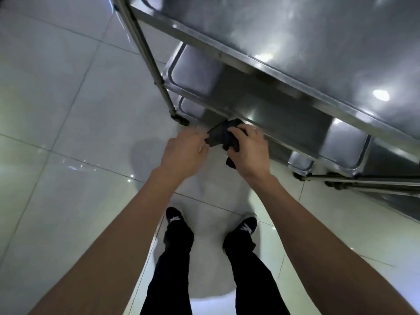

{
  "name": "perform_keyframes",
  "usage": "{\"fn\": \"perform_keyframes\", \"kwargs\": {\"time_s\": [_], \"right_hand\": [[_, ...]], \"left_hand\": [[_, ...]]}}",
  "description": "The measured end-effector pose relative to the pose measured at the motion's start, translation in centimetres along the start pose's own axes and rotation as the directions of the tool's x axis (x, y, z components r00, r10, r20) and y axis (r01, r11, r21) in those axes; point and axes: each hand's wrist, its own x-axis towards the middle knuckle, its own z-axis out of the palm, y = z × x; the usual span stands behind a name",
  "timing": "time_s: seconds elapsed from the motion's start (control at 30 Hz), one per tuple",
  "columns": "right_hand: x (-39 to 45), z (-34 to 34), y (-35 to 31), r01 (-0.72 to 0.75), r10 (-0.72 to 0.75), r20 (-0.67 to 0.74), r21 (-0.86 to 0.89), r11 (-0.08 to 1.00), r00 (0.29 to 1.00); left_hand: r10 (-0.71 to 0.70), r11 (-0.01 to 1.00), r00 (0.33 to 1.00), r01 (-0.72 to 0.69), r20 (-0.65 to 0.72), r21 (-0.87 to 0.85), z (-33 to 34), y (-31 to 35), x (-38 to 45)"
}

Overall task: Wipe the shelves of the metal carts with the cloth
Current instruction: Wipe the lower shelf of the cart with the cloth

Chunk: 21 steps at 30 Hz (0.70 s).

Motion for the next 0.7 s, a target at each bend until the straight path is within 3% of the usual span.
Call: {"fn": "perform_keyframes", "kwargs": {"time_s": [0.4, 0.7], "right_hand": [[-4.2, -6.7, -22.0, 0.180, -0.157, -0.138, 0.167, 0.969, 0.978], [0.3, -10.5, -34.8, 0.352, -0.287, -0.261, 0.253, 0.901, 0.922]], "left_hand": [[-0.167, 0.976, 0.976, 0.143, -0.141, -0.167, -17.6, -10.3, -12.3], [-0.195, 0.980, 0.928, 0.168, -0.317, -0.111, -29.0, -15.7, -12.3]]}}
